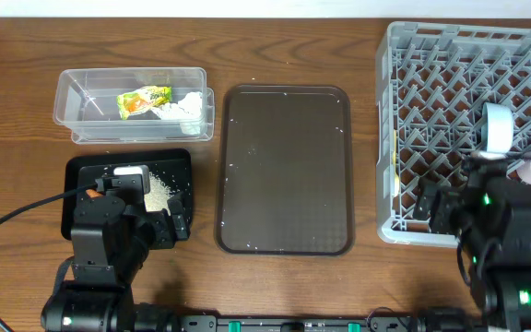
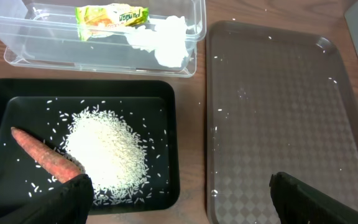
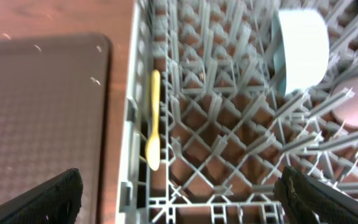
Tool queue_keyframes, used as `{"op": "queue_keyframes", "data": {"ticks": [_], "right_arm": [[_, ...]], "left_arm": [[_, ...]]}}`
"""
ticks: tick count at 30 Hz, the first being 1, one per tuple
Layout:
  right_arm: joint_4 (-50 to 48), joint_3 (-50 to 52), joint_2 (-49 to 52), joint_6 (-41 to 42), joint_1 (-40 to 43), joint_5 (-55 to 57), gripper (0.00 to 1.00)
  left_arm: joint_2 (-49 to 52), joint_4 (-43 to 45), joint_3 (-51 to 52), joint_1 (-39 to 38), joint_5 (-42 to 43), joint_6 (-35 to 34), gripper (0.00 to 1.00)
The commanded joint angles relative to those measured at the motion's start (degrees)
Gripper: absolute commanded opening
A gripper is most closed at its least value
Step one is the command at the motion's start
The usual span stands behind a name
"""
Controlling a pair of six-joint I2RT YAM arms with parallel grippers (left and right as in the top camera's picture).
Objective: Sort waste into correct bins and load items into the dishwasher rack
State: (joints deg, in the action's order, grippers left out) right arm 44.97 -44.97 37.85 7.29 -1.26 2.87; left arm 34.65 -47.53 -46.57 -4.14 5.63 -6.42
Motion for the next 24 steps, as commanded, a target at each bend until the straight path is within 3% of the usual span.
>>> {"op": "queue_keyframes", "data": {"ticks": [1, 7, 12, 16, 24], "right_arm": [[-3.6, 5.1, -5.0, 0.8, -0.7, -0.1, 0.99], [-30.2, 22.7, -15.8, 0.7, -2.3, -1.0, 0.99], [-45.4, 33.8, -24.7, -3.6, -3.3, -0.9, 0.99], [-50.2, 38.9, -29.9, -5.7, -3.3, -0.9, 0.99], [-50.6, 43.9, -36.4, -8.0, -2.9, -1.0, 0.99]], "left_arm": [[-0.2, 0.1, 0.3, 0.2, -0.5, -0.3, 0.93], [-0.2, 0.0, 0.3, 0.2, -0.5, -0.3, 0.93], [-0.2, 0.1, 0.3, 0.2, -0.5, -0.3, 0.93], [-0.2, 0.1, 0.3, 0.2, -0.5, -0.3, 0.93], [-0.2, 0.0, 0.3, 0.2, -0.5, -0.3, 0.93]]}}
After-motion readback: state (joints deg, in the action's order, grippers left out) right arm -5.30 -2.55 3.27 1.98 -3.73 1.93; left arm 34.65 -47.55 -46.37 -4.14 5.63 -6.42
